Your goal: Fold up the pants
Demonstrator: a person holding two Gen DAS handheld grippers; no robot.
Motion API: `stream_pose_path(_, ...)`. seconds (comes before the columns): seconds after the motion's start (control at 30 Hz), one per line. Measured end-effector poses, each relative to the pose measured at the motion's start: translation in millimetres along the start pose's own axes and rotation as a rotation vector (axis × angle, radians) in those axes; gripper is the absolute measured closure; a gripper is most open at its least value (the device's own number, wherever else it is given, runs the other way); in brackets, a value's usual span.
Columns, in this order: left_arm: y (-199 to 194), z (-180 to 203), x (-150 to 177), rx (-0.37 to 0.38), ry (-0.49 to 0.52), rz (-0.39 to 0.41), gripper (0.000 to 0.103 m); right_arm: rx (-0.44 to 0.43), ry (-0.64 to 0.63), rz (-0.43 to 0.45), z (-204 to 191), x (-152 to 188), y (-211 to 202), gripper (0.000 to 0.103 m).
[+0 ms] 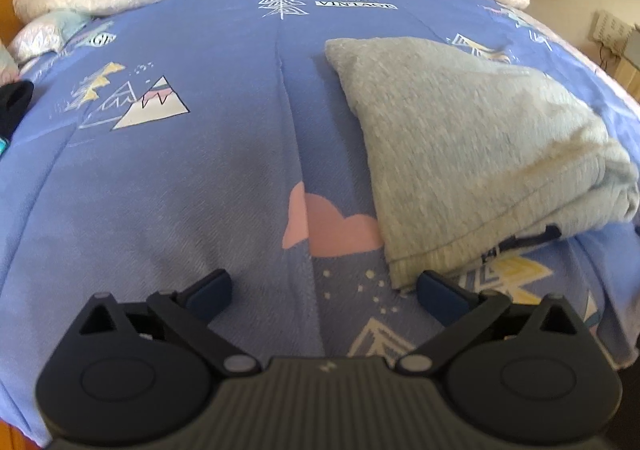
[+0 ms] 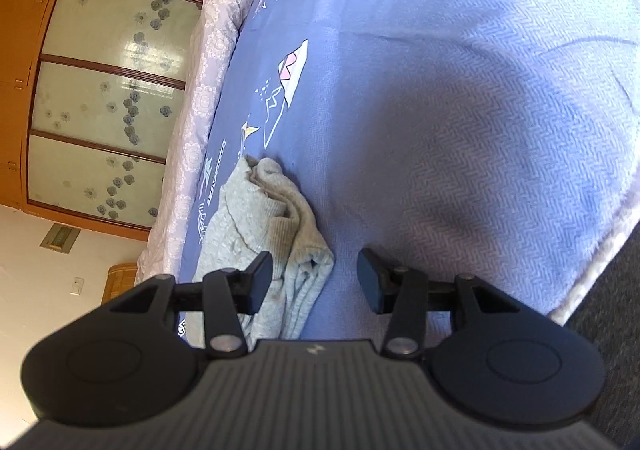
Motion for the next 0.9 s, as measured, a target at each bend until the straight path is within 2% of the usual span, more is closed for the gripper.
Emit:
stream_pose_path(0.37, -16.4, -7.2, 12.7, 0.031, -0.056, 0.002, 0.0, 0.095, -0.146, 0.031, -21.0, 24.9, 0.5, 0.053)
stream_pose_path(0.57, -20.1, -11.3, 16.2, 0.055, -0.089, 0.015, 0.0, 0.113, -0.156, 0.08, -23.6, 37.7, 3.3, 0.053)
stream_pose_path(0.73, -21.0, -16.4, 17.2, 0.077, -0.126, 0.037, 0.0, 0.134, -0.217, 0.111, -31.1, 50.0, 5.7, 0.053)
stream_pose_path(0.83, -22.2, -17.4, 18.0, 0.086, -0.138, 0.055, 0.0, 0.135, -0.25, 0.125, -34.1, 55.4, 8.0, 0.049)
stream_pose_path(0.9, -22.7, -15.5, 20.0, 0.078, -0.126, 0.066, 0.0, 0.108, -0.238, 0.144, -32.0, 57.4, 7.8, 0.043)
Point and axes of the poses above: each gripper's, at about its wrist camera, not at the fingertips, and y roughly the way its jaws point, z to its right, x to its underside, the point moved 5 cm from there along y, roughly the way its jaws point, and after that the axes turned 2 degrees about -y, right-handed, at the moved point
